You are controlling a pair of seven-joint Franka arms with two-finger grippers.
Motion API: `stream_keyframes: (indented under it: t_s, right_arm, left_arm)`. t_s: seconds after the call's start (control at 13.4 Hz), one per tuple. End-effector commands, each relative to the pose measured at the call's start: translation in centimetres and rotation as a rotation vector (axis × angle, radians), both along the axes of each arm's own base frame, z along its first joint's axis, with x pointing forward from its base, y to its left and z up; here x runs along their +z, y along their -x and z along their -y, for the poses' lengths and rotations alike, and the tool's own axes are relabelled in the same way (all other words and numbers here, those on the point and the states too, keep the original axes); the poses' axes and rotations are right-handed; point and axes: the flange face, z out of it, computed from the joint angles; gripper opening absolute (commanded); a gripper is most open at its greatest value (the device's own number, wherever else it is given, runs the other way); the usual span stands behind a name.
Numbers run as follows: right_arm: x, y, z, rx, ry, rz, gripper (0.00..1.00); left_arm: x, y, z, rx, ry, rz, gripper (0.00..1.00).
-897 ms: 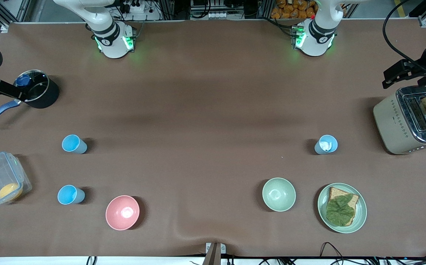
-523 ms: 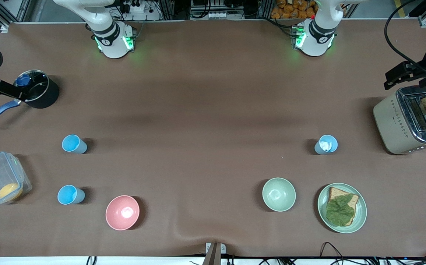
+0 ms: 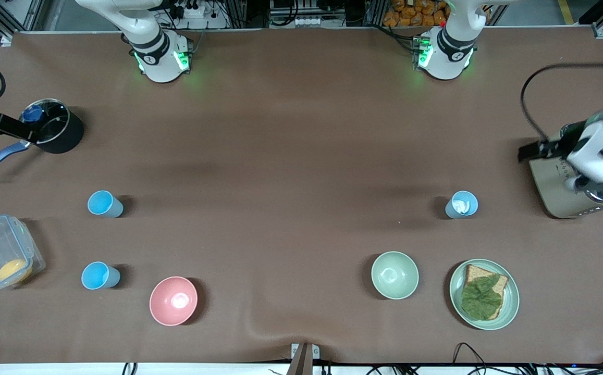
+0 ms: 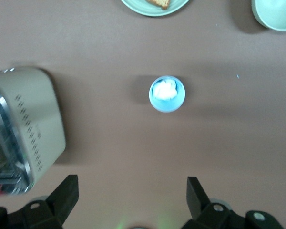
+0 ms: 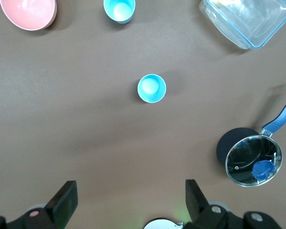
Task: Stack blue cups with both arms
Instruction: 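Reach the left gripper toward the tissue-filled blue cup by the toaster, then grasp the tissue cup with the left gripper while the right gripper reaches out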
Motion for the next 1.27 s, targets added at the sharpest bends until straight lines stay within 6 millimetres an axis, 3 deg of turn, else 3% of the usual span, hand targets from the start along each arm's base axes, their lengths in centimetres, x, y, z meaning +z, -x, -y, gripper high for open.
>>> stream_keyframes:
  t_s: [0.0, 0.15, 0.3, 0.37, 0.45, 0.6, 0.75, 0.9, 1.05, 1.2]
  right_arm:
    - [0.1, 0.1, 0.4, -0.012, 0.013, -0.003, 1.00]
    - [-0.2, -0.2, 0.9, -0.009, 0.010, -0.008, 1.00]
    - [-0.4, -0.8, -0.2, 0.009, 0.009, -0.006, 1.00]
    - [-1.4, -1.6, -0.4, 0.007, 0.007, -0.018, 1.00]
    - [-3.7, -3.0, -0.2, 0.010, 0.013, -0.044, 1.00]
    - [-5.1, -4.4, -0.3, 0.000, 0.025, -0.055, 1.00]
    - [-9.7, -6.3, 0.9, -0.017, 0.027, -0.105, 1.00]
    - [-11.4, -6.5, 3.7, -0.052, 0.025, -0.129, 1.00]
    - [-11.5, -5.7, 8.6, -0.118, -0.005, -0.123, 1.00]
    - [-12.0, -5.3, 11.0, -0.013, -0.063, -0.112, 1.00]
  left_arm:
    - [-7.0, 1.2, -0.4, 0.010, 0.023, 0.045, 1.00]
    - [-12.0, 2.3, -0.5, 0.014, 0.025, 0.088, 1.00]
    - [-16.0, 2.7, -0.3, 0.009, 0.026, 0.131, 1.00]
    - [-17.3, 2.4, -0.4, 0.010, 0.026, 0.131, 1.00]
    - [-18.9, 2.0, -0.4, 0.011, 0.027, 0.119, 1.00]
    - [-21.3, 0.9, -0.1, 0.020, 0.027, 0.129, 1.00]
    - [-22.7, -0.3, -0.2, 0.024, 0.029, 0.119, 1.00]
    - [-23.8, -0.6, 0.2, 0.021, 0.031, 0.105, 0.96]
    - [-24.3, -1.1, 0.5, 0.017, 0.032, 0.105, 0.89]
    - [-24.8, -1.1, 0.7, 0.014, 0.033, 0.095, 0.75]
